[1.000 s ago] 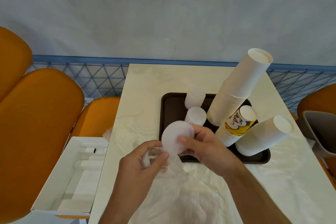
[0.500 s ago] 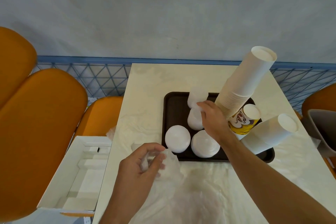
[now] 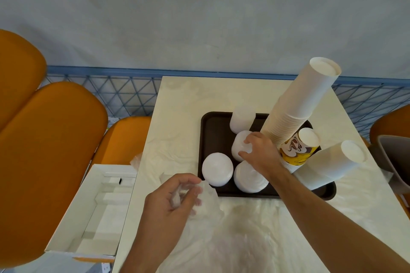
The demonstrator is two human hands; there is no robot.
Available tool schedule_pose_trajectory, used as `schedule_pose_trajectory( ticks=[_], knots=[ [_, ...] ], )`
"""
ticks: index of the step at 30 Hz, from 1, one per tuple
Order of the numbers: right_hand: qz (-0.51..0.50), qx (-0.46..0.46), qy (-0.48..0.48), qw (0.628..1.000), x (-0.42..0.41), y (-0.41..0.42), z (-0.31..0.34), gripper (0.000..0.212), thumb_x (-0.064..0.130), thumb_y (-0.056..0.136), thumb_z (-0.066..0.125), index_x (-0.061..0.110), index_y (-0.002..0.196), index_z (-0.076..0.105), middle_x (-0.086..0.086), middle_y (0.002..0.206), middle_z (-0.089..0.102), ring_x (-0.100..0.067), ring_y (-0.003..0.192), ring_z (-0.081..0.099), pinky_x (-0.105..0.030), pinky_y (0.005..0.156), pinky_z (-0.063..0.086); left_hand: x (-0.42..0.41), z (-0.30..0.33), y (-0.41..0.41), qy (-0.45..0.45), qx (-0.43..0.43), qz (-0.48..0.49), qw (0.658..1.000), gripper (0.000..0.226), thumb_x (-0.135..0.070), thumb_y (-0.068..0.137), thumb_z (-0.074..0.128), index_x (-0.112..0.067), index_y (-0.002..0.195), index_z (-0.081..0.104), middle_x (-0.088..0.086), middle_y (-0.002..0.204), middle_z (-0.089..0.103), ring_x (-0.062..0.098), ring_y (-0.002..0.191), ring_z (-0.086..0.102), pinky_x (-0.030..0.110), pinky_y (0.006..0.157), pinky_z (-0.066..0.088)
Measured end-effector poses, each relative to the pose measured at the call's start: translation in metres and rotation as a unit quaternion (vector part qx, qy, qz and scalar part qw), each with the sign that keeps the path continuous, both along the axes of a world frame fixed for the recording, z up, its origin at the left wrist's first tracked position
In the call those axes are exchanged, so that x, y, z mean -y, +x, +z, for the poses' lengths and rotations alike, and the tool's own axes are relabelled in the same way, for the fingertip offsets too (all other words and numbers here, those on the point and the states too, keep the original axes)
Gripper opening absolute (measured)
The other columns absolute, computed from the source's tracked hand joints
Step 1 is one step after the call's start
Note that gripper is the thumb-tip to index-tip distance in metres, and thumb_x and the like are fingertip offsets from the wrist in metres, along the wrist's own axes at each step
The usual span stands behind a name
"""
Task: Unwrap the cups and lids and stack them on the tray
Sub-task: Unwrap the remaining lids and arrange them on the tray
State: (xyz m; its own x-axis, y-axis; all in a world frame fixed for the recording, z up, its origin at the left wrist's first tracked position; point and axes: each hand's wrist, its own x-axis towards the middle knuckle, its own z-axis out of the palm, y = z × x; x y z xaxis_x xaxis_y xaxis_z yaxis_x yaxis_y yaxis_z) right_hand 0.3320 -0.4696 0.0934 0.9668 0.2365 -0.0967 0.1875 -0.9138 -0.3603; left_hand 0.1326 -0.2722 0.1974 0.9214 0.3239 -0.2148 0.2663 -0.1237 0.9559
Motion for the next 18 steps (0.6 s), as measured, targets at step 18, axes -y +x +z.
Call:
schedule_pose_trajectory(
  ticks=[18],
  knots=[
    [-0.060,-0.038,0.231,0.970,-0.009,-0.034,0.047,0.020,0.024,0.096,0.067,0.024,0.115,0.070,0.008,0.110,0.072,-0.008,0.092,0.068,-0.022,0.074,0.050,-0.002,0.004,0.010,-0.037,0.030,0.006,0.999,0.036,0.013,0.093,0.053,-0.018,0.096,0.070,-0.008,0.097,0.071,0.021,0.078,0.073,0.030,0.065,0.060]
  ],
)
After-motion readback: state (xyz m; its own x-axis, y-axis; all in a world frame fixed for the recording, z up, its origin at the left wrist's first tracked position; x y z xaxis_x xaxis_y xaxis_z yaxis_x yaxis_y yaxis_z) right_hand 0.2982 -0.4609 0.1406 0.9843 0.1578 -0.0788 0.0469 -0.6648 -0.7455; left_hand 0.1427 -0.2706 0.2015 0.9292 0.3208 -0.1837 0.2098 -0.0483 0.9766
